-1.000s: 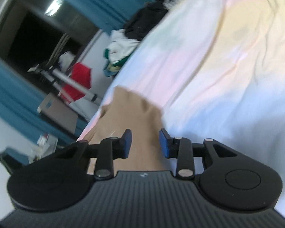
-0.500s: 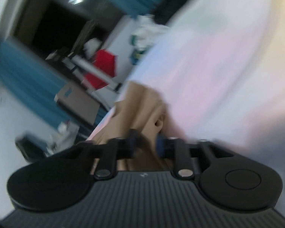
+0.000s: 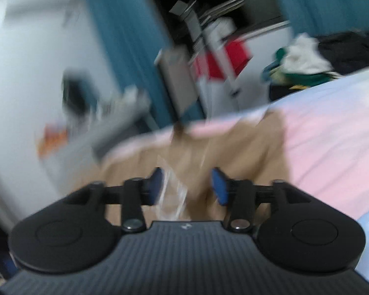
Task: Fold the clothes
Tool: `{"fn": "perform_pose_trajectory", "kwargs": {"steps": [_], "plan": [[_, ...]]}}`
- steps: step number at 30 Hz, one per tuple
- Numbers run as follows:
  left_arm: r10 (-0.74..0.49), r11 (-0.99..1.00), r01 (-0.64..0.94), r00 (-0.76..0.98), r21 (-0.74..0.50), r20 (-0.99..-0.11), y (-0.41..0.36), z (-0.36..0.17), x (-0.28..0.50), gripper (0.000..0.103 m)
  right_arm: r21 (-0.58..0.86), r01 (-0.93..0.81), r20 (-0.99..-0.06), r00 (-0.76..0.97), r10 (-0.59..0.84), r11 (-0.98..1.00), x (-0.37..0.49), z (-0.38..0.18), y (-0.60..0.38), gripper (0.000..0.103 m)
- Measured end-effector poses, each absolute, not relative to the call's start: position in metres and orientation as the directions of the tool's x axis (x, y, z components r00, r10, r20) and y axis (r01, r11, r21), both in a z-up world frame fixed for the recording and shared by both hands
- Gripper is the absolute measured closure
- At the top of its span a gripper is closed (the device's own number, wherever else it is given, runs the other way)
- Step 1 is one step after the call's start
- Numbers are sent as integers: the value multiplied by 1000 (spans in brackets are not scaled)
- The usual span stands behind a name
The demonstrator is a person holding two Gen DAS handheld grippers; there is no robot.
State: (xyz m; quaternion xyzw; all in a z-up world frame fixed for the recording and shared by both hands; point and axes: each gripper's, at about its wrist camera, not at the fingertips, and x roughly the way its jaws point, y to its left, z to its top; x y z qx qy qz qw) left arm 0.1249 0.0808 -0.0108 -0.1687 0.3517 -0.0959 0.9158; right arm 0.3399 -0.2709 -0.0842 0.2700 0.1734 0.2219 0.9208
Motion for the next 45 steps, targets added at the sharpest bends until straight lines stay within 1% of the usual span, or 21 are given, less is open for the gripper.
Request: {"fn": "perform_pose_trajectory", "kwargs": {"steps": [2, 5, 7, 8, 12, 14, 15, 16, 17, 18, 21, 26, 28, 31, 32, 37, 39, 41, 42, 43, 45], "plan": [[-294, 924, 54, 733, -378, -614, 81, -12, 126, 44, 708, -168, -179, 897, 405, 686, 347, -89, -312, 44], [-293, 924, 50, 731, -379, -616, 81, -13, 128, 44, 802, -2, -260, 899, 352, 598, 358, -112, -347, 44], [-292, 923, 48, 730, -381, -618, 81, -13, 129, 44, 826, 6, -295, 857, 423, 563, 365, -129, -351, 44], [-292, 923, 46, 729, -381, -619, 81, -14, 130, 44, 816, -10, -311, 836, 452, 578, 368, -133, -348, 44], [-281, 932, 51, 730, -360, -623, 78, -15, 131, 44, 731, -69, -374, 792, 483, 679, 378, -132, -315, 45], [-275, 934, 48, 728, -354, -628, 77, -17, 131, 44, 736, -72, -380, 779, 498, 673, 376, -135, -308, 46], [-274, 935, 47, 726, -353, -631, 77, -18, 131, 44, 741, -69, -381, 776, 502, 668, 374, -139, -306, 49], [-273, 935, 46, 724, -351, -633, 78, -19, 131, 44, 742, -62, -384, 777, 499, 668, 371, -138, -307, 61], [-270, 937, 46, 725, -347, -634, 77, -19, 130, 44, 734, -53, -388, 786, 482, 677, 368, -136, -307, 70], [-267, 939, 46, 725, -342, -635, 77, -20, 130, 44, 724, -44, -391, 796, 462, 688, 366, -134, -307, 85], [-267, 939, 46, 725, -342, -635, 76, -20, 131, 44, 679, -52, -355, 850, 389, 732, 363, -122, -313, 92], [-273, 939, 58, 726, -339, -631, 74, -20, 132, 44, 619, 5, -266, 942, 204, 785, 349, -86, -351, 93], [-274, 938, 60, 727, -340, -629, 74, -19, 132, 44, 606, 60, -263, 956, 129, 794, 345, -84, -371, 95], [-277, 938, 63, 729, -342, -626, 73, -17, 132, 44, 586, 145, -260, 965, 15, 798, 340, -82, -401, 94], [-278, 937, 63, 730, -343, -625, 72, -17, 132, 44, 607, 174, -279, 960, 3, 776, 338, -88, -410, 92], [-282, 936, 68, 732, -346, -620, 71, -15, 131, 44, 712, 314, -389, 921, -19, 628, 330, -121, -452, 91], [-284, 935, 70, 733, -347, -618, 70, -14, 131, 44, 747, 306, -404, 914, 36, 591, 322, -125, -450, 90], [-282, 935, 67, 735, -348, -617, 71, -12, 130, 44, 779, 295, -411, 906, 96, 553, 314, -128, -446, 74], [-279, 936, 63, 736, -347, -617, 72, -12, 129, 44, 795, 290, -414, 902, 126, 533, 310, -130, -444, 59], [-275, 936, 59, 738, -347, -616, 73, -11, 128, 44, 810, 286, -415, 896, 156, 512, 306, -131, -441, 51], [-269, 937, 52, 740, -347, -616, 74, -9, 127, 44, 838, 279, -415, 884, 216, 470, 297, -134, -437, 47]]}}
